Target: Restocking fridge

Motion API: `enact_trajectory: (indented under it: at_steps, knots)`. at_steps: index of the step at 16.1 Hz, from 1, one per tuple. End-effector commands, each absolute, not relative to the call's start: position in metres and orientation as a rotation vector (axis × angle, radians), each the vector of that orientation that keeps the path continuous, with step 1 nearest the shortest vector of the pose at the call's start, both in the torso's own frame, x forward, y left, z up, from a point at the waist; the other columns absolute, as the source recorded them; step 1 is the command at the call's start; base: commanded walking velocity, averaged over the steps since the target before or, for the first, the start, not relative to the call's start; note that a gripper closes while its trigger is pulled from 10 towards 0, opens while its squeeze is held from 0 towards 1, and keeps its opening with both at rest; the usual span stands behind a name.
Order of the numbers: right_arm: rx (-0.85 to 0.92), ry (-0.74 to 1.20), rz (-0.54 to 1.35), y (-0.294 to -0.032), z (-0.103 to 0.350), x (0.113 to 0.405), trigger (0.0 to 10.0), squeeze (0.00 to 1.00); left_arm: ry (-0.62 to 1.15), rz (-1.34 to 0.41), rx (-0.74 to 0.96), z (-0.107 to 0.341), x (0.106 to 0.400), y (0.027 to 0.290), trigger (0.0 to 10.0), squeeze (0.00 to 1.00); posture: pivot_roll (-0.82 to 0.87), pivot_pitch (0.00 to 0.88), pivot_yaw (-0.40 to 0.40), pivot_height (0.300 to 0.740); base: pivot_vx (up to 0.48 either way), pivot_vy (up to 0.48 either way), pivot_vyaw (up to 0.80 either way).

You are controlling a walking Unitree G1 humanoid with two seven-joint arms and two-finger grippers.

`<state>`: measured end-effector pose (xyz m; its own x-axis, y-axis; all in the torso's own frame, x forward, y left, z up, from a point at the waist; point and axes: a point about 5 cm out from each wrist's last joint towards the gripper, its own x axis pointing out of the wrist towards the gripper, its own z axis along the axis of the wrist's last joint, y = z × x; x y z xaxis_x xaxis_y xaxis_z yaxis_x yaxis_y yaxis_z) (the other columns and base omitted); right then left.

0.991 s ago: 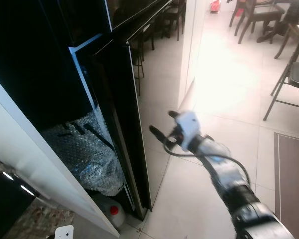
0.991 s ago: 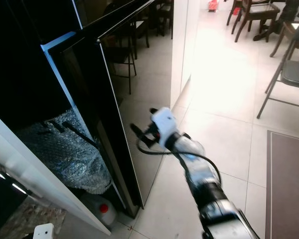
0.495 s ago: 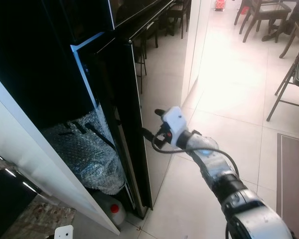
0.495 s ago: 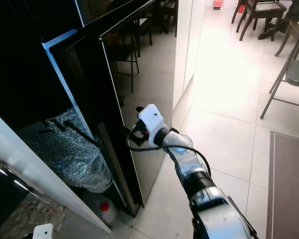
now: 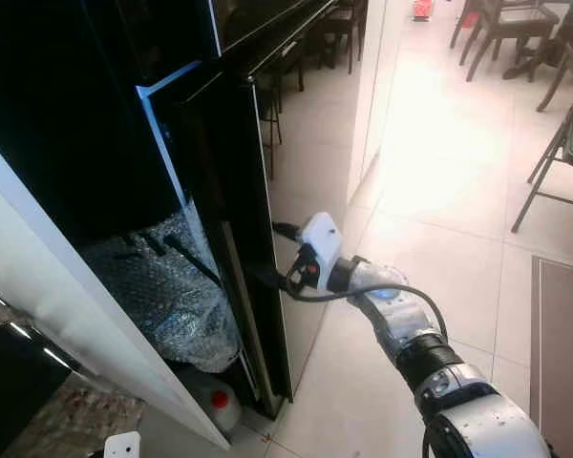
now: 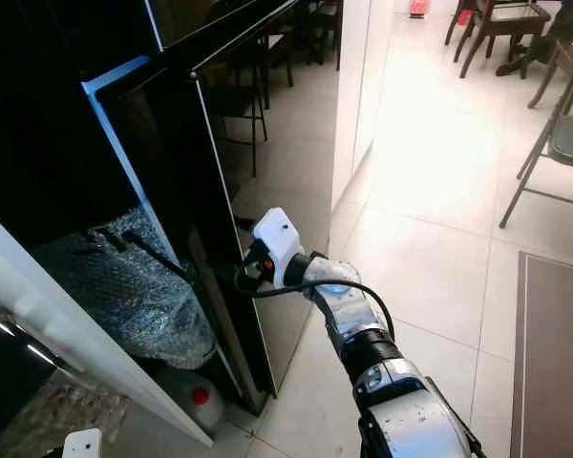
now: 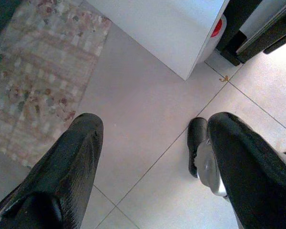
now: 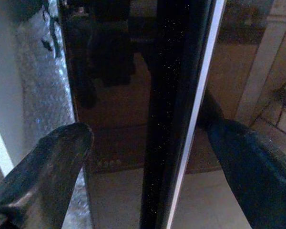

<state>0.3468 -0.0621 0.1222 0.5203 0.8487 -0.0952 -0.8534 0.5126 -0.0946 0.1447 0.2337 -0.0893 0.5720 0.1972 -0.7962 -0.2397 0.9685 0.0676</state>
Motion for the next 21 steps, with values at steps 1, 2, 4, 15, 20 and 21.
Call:
enact_trajectory:
  at_steps: [1, 2, 4, 15, 20, 21]
  knots:
    - [-0.135, 0.039, 1.047, -0.057, 0.124, 0.347, 10.0, 0.0, 0.929, 0.275, -0.04, -0.089, 0.142, 0.238, 10.0, 0.0, -0.09, 0.0, 0.103, 0.74, 0.0, 0.0, 0.0]
    - [-0.139, 0.038, 1.044, -0.056, 0.125, 0.349, 10.0, 0.0, 0.929, 0.276, -0.04, -0.089, 0.142, 0.238, 10.0, 0.0, -0.08, 0.0, 0.103, 0.74, 0.0, 0.0, 0.0]
    - [-0.143, 0.034, 1.034, -0.053, 0.13, 0.353, 10.0, 0.0, 0.929, 0.279, -0.038, -0.089, 0.142, 0.239, 10.0, 0.0, -0.07, 0.0, 0.103, 0.74, 0.0, 0.0, 0.0]
    - [-0.026, -0.022, 1.156, -0.001, 0.164, 0.357, 10.0, 0.0, 0.923, 0.285, -0.042, -0.089, 0.143, 0.239, 10.0, 0.0, -0.05, 0.0, 0.087, 0.74, 0.0, 0.0, 0.0]
    - [-0.011, -0.016, 1.233, 0.033, 0.172, 0.347, 10.0, 0.0, 0.92, 0.287, -0.049, -0.089, 0.144, 0.238, 10.0, 0.0, -0.04, 0.0, 0.077, 0.74, 0.0, 0.0, 0.0]
    - [-0.013, -0.013, 1.246, 0.037, 0.172, 0.345, 10.0, 0.0, 0.919, 0.288, -0.049, -0.088, 0.144, 0.237, 10.0, 0.0, -0.04, 0.0, 0.076, 0.74, 0.0, 0.0, 0.0]
